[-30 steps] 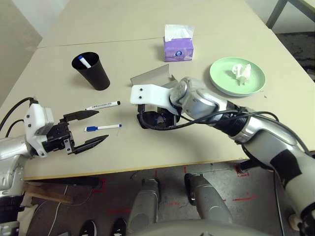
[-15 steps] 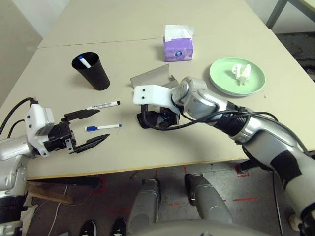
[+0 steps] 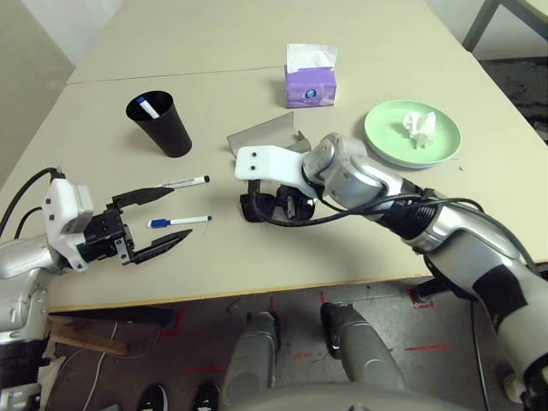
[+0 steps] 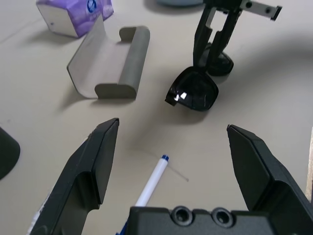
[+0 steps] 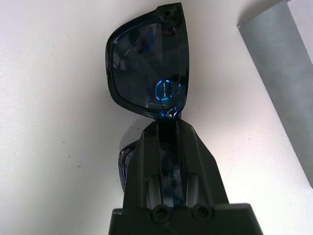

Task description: Organize and tidy the items on the table.

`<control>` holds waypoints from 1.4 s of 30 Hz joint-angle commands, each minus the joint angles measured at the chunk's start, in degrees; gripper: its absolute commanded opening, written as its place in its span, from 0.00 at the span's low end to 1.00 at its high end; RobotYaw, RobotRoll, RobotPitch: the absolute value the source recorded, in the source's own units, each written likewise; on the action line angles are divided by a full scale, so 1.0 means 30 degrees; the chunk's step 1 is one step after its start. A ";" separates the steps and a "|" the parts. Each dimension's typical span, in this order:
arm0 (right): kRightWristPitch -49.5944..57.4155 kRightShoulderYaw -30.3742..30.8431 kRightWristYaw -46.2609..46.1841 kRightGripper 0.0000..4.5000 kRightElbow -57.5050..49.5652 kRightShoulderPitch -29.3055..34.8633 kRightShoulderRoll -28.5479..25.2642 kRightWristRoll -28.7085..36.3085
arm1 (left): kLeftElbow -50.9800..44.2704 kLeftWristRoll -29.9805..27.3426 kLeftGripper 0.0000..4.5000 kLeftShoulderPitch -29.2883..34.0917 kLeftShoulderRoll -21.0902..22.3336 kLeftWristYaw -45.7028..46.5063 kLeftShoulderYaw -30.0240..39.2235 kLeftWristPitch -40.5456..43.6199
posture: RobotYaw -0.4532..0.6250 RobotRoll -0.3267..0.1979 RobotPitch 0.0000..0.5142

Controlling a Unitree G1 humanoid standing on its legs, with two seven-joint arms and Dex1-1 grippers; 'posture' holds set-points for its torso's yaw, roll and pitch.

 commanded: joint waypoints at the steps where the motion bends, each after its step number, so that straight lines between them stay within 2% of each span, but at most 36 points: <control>1: 0.0293 -0.0113 0.0282 0.04 -0.0077 0.0384 -0.0248 -0.0026 | -0.0318 -0.0031 1.00 0.0022 -0.0133 0.0099 -0.0208 0.0233 | 0.37 0.62 0.37; 7: 0.0297 -0.0161 0.1111 0.04 -0.0378 0.0241 -0.0769 0.0073 | -0.0369 -0.0057 1.00 -0.0038 -0.0135 0.0190 -0.0239 0.0355 | 0.37 0.62 0.38; 10: -0.0184 0.0261 0.2198 0.04 -0.0634 -0.0352 -0.1667 -0.0241 | -0.0262 -0.0029 1.00 -0.0076 -0.0128 0.0211 -0.0278 0.0367 | 0.36 0.62 0.38; 14: -0.3280 0.1713 0.3935 0.03 -0.0554 -0.1815 -0.3418 -0.2086 | 0.0064 0.0079 1.00 -0.0258 -0.0135 0.0198 -0.0375 0.0313 | 0.36 0.62 0.38; 19: -0.6245 0.1845 0.4954 0.03 0.0162 -0.2179 -0.3496 -0.3398 | 0.0253 0.0148 1.00 -0.0443 -0.0240 0.0266 -0.0530 0.0203 | 0.36 0.62 0.37; 26: -1.0298 0.1085 0.4156 0.03 0.4080 -0.3358 -0.1307 -0.4990 | 0.0049 0.0175 1.00 -0.0061 -0.0493 0.0460 -0.0429 0.0127 | 0.37 0.62 0.38; 36: -1.5103 -0.0975 0.0915 0.03 1.3569 -0.7069 0.2436 -0.6174 | -0.0223 0.0036 1.00 0.0389 -0.0406 0.0553 -0.0268 0.0290 | 0.37 0.62 0.40; 42: -1.6489 -0.2094 -0.1224 0.03 1.8047 -0.8201 0.3856 -0.6792 | -0.0448 -0.0030 1.00 0.0600 -0.0402 0.0682 -0.0124 0.0347 | 0.38 0.62 0.40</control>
